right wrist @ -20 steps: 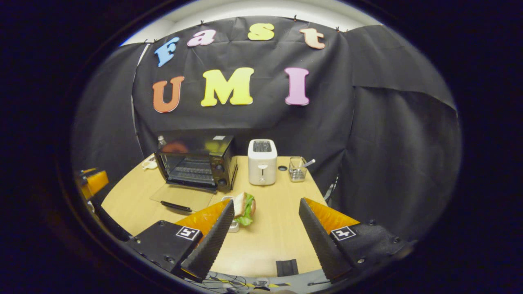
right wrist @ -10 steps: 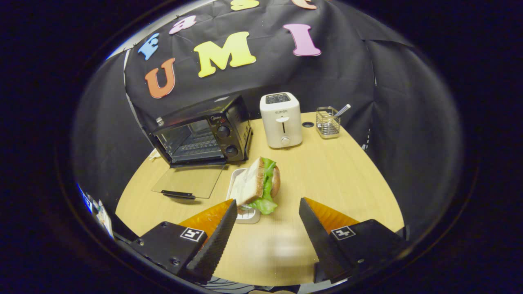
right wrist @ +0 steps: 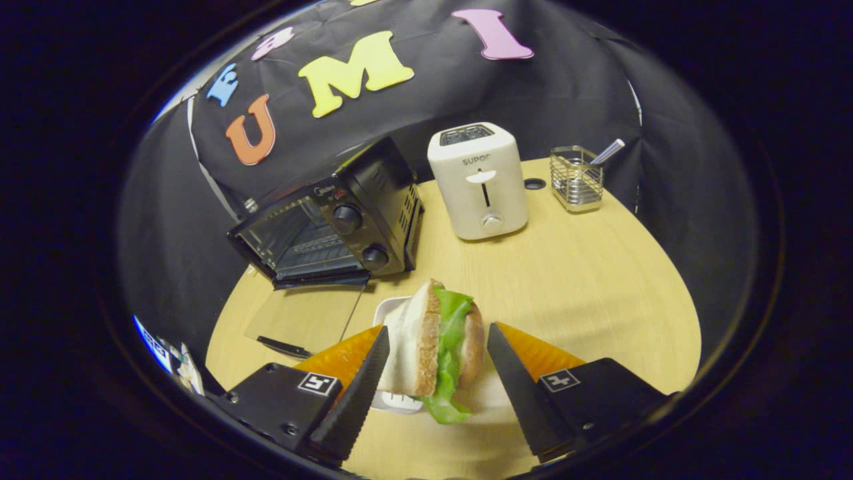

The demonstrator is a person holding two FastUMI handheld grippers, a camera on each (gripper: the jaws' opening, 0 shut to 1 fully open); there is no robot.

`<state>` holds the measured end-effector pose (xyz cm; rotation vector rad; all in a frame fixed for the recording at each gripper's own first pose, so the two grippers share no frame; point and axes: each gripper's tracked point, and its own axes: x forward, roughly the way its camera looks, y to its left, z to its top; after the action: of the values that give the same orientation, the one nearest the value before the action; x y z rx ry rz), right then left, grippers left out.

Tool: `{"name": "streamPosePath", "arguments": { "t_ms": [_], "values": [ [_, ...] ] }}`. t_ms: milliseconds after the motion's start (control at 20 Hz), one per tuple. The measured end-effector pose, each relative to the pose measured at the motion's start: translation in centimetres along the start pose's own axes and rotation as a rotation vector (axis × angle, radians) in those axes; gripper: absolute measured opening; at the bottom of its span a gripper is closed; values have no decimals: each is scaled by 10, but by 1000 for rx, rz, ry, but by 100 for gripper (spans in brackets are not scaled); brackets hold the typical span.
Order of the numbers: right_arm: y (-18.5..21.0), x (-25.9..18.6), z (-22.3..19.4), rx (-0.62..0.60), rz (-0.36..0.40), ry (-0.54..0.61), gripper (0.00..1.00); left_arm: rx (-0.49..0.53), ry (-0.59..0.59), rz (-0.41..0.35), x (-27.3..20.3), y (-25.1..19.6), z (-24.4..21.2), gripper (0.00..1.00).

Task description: Open the electric oven with the left hand, put the food in, and close the electric oven.

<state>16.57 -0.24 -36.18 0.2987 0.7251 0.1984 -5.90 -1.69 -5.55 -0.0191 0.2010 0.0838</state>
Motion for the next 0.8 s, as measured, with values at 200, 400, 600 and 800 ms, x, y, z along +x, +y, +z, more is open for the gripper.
{"name": "streamPosePath", "arguments": {
  "t_ms": [200,400,600,800],
  "values": [
    [-4,3,-2,70,49,62,76,-18,31,42,8,-5,-5,94],
    [2,1,-2,126,125,99,44,-9,45,94,15,-12,-7,94],
    [12,-14,12,143,169,90,29,-10,47,145,15,-20,-10,94],
    [42,-48,40,164,204,3,38,-6,42,156,14,-17,-12,94]
  ]
}}
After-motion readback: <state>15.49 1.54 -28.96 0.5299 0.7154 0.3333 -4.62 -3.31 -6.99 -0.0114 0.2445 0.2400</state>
